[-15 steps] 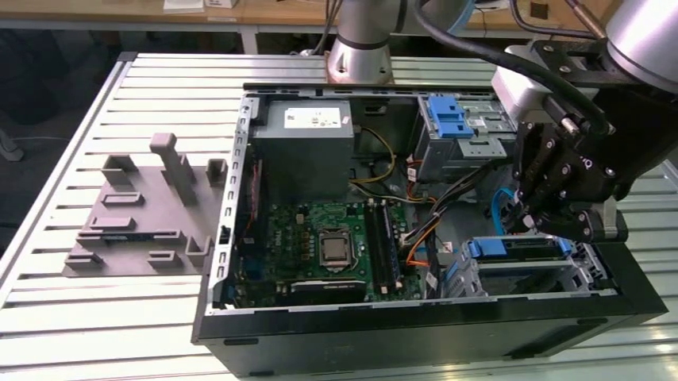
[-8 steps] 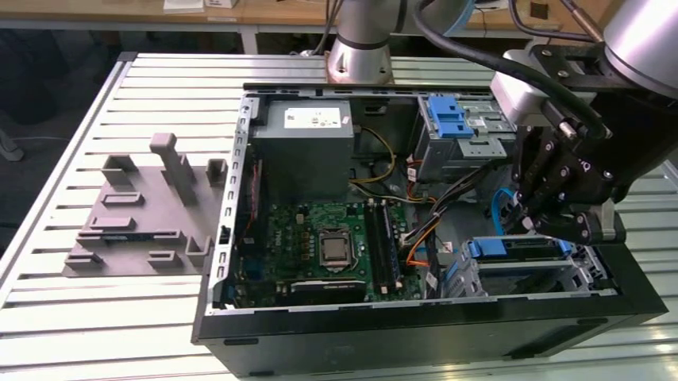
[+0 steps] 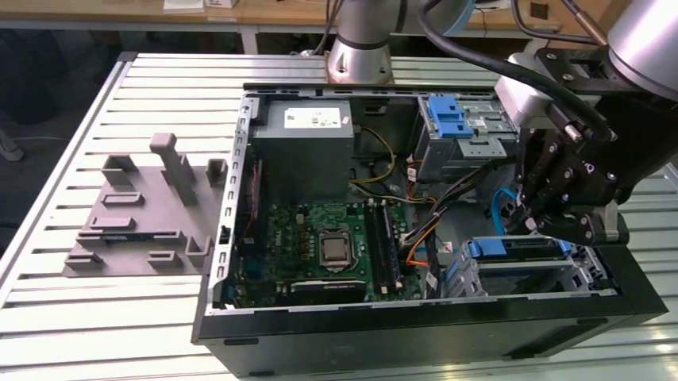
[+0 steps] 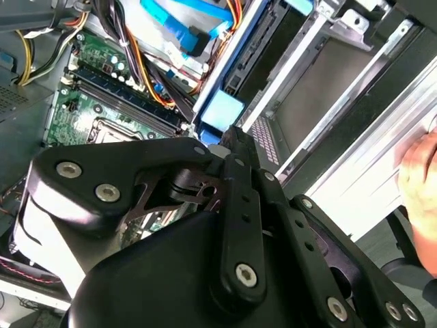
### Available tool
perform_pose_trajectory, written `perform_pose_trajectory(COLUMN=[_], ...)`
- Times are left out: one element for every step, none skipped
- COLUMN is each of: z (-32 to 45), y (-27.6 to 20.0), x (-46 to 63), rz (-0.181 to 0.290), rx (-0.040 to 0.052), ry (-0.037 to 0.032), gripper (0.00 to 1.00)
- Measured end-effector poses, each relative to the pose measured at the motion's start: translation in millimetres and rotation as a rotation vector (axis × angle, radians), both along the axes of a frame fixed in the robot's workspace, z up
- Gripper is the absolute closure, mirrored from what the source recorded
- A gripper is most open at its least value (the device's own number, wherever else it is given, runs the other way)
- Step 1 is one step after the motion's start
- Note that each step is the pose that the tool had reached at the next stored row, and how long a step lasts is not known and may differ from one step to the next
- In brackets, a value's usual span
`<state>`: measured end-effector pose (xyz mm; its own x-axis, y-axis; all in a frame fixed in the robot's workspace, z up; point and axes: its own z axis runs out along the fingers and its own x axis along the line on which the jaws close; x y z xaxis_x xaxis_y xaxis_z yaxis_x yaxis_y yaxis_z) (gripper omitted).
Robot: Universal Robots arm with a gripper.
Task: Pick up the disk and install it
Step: 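Insert the first disk wire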
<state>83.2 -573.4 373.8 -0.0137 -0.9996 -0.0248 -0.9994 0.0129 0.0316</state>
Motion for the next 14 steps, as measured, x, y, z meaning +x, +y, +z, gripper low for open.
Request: perform_pose_trajectory(z=[0.0,-0.1,-0.1,-0.1,-0.1,-0.1,-0.1,-0.1,-0.1,-0.1,-0.1,-0.1,-0.1,-0.1], y=[0.2,0.4,0.6,0.9,1.2,1.4,1.8,2.4,2.7,3.1,3.5,3.9,4.3,4.7], x=[1.5,2.9,4.3,5.7,7.4,9.2,11.0,12.8,14.4,15.8,17.2,18.7,20.4,22.9], rz=[0.000,0.000,0.000,0.000,0.000,0.000,0.001,0.001,0.001,0.001,0.001,0.001,0.001,0.001], rx=[0.0000,0.0001,0.0001,0.0001,0.0001,0.0001,0.0001,0.0001,0.0001,0.0001,0.0001,0.0001,0.0002,0.0001], ry=[0.0000,0.0000,0.0000,0.0000,0.0000,0.0000,0.0000,0.0000,0.0000,0.0000,0.0000,0.0000,0.0000,0.0000], gripper=[0.89,0.89,0.89,0.89,0.89,0.89,0.89,0.89,0.89,0.89,0.89,0.89,0.89,0.89])
